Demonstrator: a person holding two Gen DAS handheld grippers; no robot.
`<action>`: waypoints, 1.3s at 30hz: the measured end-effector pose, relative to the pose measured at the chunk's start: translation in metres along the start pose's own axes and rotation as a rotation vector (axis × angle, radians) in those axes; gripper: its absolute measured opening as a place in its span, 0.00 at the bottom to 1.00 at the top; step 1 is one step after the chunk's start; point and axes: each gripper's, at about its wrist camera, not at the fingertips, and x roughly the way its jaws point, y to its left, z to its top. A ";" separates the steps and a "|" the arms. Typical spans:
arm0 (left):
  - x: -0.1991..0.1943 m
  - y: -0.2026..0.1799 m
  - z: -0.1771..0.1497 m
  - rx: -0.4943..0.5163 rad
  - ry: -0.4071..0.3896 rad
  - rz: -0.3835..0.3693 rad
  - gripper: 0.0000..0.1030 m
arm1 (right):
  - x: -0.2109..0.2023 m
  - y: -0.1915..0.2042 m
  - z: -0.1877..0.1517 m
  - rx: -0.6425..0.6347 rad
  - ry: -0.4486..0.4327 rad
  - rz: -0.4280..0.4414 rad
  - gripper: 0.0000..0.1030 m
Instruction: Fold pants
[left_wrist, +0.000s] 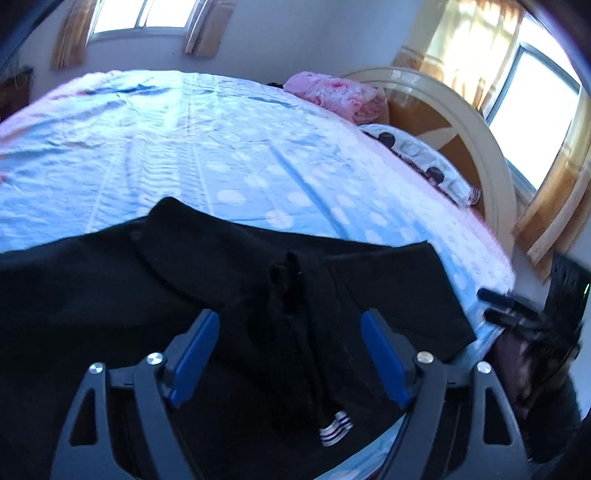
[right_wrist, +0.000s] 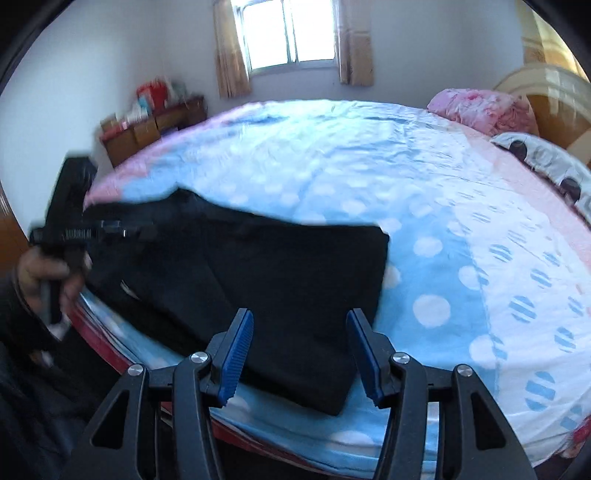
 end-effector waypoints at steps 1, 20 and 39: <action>0.004 -0.002 -0.003 0.019 0.014 0.047 0.80 | 0.004 0.002 0.004 0.014 0.000 0.024 0.54; -0.007 0.030 -0.013 -0.055 -0.015 0.046 0.83 | 0.128 0.061 0.114 0.147 0.192 0.402 0.55; 0.006 0.033 -0.020 -0.027 0.015 -0.003 1.00 | 0.333 0.141 0.180 0.320 0.558 0.594 0.56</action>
